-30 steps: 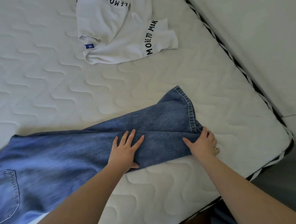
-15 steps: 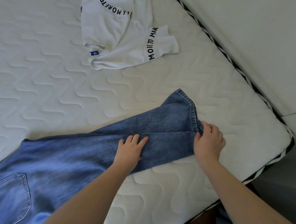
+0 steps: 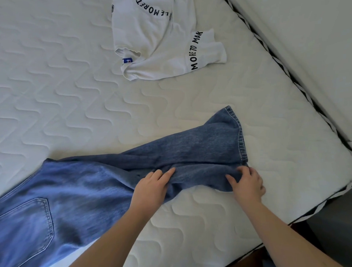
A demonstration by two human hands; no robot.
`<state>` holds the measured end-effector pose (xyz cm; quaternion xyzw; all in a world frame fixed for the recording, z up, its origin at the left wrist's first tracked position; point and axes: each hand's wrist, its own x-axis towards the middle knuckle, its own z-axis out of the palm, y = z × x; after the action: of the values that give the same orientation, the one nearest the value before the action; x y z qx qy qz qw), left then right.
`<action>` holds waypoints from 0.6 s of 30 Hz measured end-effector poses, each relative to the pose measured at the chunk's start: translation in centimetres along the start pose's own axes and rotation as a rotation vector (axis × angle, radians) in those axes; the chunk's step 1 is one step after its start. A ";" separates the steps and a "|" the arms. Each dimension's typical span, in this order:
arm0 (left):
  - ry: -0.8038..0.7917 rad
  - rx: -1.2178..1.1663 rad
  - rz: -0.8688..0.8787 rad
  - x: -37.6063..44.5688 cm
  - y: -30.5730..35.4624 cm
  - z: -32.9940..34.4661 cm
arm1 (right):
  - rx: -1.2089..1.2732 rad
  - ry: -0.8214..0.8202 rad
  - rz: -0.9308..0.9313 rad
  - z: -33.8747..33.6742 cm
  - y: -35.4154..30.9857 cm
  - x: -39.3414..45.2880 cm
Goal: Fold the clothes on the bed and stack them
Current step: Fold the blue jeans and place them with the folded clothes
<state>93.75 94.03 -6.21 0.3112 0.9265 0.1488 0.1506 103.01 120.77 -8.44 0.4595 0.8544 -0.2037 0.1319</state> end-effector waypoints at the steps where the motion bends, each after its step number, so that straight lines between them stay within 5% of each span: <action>1: 0.020 0.009 0.016 -0.2 -0.2 0.0 | 0.029 0.017 0.002 -0.1 0.1 0.0; 5: -0.048 -0.017 0.012 -0.5 -1.3 0.2 | 0.185 0.169 -0.131 -0.9 -0.7 -0.6; 12: -0.088 -0.253 -0.131 -1.4 -3.5 0.0 | 0.553 0.042 -0.176 -1.3 -5.0 -2.6; 18: 0.057 -0.552 -0.403 -3.8 -5.7 -1.3 | 0.705 -0.486 -0.357 -1.6 -11.9 -7.9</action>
<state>93.12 87.14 -6.41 0.0651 0.8978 0.3699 0.2299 97.22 109.82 -1.07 0.2607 0.7431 -0.6030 0.1271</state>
